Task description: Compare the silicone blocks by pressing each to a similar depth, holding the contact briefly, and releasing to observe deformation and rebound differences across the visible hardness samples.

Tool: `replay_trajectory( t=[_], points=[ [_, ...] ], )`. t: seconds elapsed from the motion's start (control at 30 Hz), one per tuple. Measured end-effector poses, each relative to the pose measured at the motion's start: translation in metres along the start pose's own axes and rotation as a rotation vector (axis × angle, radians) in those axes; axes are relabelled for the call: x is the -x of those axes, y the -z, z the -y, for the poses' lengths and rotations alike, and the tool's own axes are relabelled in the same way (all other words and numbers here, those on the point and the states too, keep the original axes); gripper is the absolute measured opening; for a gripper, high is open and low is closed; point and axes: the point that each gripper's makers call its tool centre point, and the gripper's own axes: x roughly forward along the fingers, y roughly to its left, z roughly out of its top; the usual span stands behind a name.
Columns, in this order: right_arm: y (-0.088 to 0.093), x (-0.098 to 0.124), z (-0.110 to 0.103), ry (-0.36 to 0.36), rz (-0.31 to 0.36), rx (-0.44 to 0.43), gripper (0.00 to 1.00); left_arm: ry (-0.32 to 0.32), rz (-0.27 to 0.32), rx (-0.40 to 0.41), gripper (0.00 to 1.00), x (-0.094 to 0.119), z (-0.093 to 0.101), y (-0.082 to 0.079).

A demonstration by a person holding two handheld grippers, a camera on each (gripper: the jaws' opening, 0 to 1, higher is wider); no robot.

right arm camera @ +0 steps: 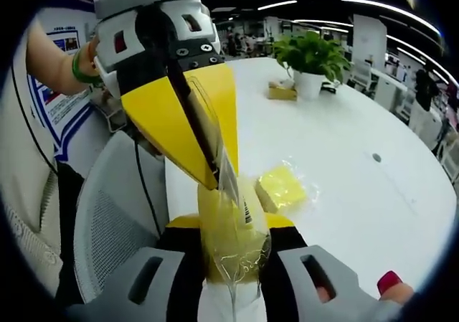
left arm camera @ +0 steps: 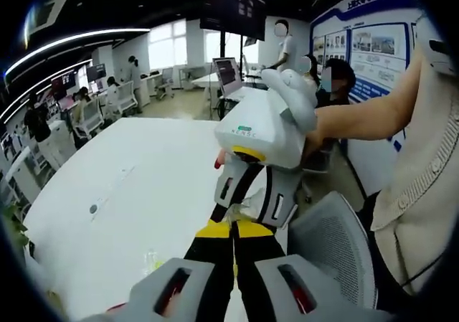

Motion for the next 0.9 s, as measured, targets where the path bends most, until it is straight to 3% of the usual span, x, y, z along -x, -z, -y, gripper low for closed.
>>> replay_trajectory(
  t=[0.53, 0.9],
  points=[
    [0.011, -0.005, -0.003, 0.0, -0.061, 0.0, 0.28, 0.013, -0.034, 0.006, 0.0, -0.004, 0.004, 0.007],
    [0.006, -0.01, -0.008, -0.003, -0.023, -0.028, 0.41, 0.006, -0.042, 0.028, 0.0, -0.001, 0.002, 0.013]
  ],
)
